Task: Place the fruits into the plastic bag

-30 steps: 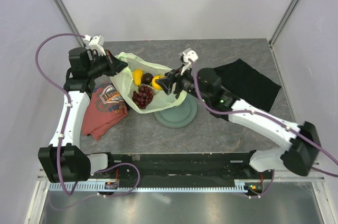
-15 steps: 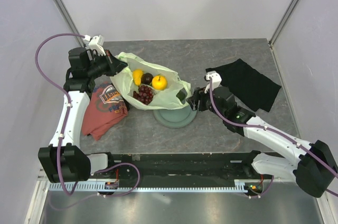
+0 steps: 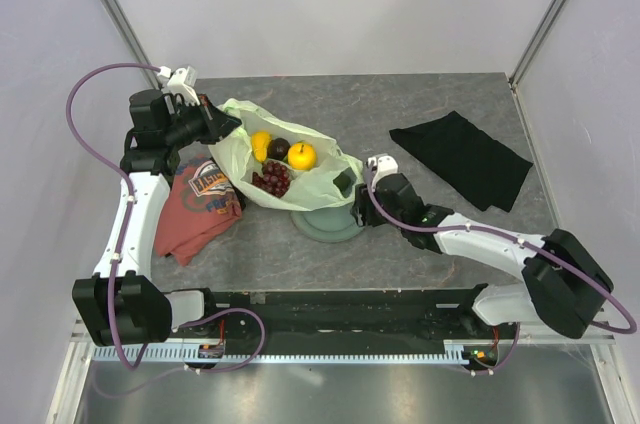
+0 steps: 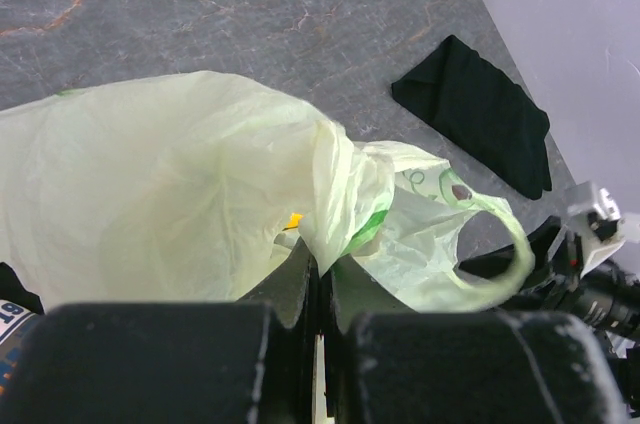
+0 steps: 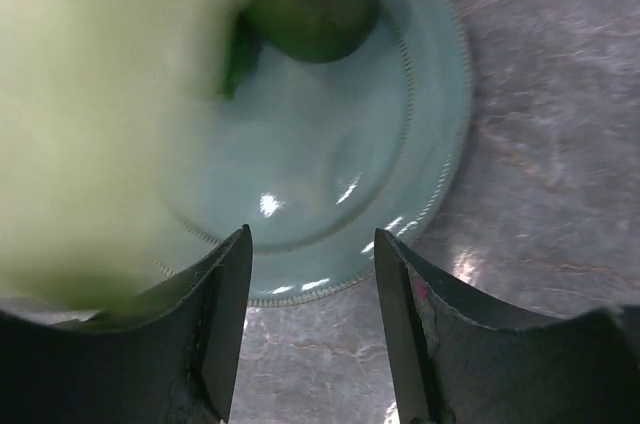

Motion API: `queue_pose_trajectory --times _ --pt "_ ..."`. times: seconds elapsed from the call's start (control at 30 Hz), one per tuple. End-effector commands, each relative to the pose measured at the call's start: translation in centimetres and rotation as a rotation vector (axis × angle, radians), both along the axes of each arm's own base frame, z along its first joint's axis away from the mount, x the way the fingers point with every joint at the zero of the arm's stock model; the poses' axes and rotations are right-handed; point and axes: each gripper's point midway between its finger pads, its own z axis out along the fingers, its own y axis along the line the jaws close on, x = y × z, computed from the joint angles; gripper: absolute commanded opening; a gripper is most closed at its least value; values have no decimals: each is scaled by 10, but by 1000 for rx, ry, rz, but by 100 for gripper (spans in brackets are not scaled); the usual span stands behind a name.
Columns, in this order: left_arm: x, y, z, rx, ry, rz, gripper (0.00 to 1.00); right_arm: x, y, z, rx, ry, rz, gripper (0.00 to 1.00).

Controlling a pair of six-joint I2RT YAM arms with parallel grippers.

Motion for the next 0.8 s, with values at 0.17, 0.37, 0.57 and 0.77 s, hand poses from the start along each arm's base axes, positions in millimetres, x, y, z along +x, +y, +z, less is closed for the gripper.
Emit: queue_pose_trajectory --times 0.17,0.37,0.57,0.77 --pt "0 3 8 28 -44 -6 2 11 29 74 174 -160 51 68" --pt "-1 2 9 27 -45 -9 1 25 -22 72 99 -175 -134 70" --pt "-1 2 9 27 -47 -11 2 33 -44 52 51 -122 -201 76" --pt "-1 2 9 29 -47 -8 2 46 -35 21 -25 -79 -175 85"
